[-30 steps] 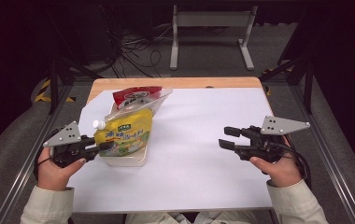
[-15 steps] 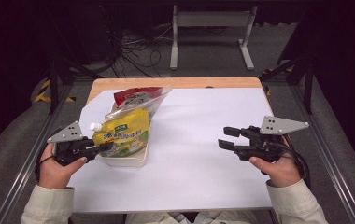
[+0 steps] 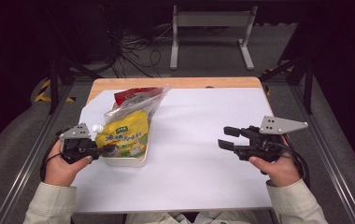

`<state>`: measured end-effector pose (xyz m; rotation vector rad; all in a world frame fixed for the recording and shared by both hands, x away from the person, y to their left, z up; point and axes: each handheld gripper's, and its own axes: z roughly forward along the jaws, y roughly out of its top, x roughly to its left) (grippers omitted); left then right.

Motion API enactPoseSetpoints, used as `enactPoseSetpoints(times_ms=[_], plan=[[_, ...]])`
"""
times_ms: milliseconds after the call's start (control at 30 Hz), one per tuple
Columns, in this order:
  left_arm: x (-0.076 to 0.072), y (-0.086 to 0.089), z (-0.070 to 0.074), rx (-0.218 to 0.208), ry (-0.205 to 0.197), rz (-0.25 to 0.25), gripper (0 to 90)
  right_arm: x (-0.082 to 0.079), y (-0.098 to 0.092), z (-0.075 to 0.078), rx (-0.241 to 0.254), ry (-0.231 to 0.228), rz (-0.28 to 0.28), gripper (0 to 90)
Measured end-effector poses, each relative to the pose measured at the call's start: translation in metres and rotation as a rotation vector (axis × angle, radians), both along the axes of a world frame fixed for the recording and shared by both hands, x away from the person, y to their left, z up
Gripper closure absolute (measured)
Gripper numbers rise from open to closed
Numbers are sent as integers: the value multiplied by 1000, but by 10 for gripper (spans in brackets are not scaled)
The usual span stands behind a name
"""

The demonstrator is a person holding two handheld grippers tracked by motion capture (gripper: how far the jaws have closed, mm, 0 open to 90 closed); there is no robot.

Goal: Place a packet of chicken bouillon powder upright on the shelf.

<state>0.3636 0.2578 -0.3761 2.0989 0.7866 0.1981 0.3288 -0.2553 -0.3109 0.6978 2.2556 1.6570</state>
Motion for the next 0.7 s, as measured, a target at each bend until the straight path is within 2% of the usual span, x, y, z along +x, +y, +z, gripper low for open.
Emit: enactPoseSetpoints(times_ms=[100,233,367,400,433,467,567,633,700], plan=[[2,2,-5,17,21,1,799,0,0,-1,2,4,-1,482],[3,7,-11,-12,21,18,798,1,0,-1,-1,6,-4,475],[1,8,-14,-20,-4,34,788,2,-1,-2,0,8,-7,470],[-1,9,-14,-30,-7,55,768,2,-2,-2,-2,9,-11,465],[-1,9,-14,-30,-7,55,745,2,-2,-2,-2,9,-11,465],[-2,11,-13,-38,-25,70,745,2,-2,-3,-2,8,-14,461],[-9,18,-9,-84,-25,96,500,3,-4,-4,-6,6,-25,442],[-14,21,-7,-87,-49,108,388,3,-5,-6,-11,6,-32,438],[-20,24,-6,-99,-57,118,325,3,-7,-7,-17,5,-42,430]])
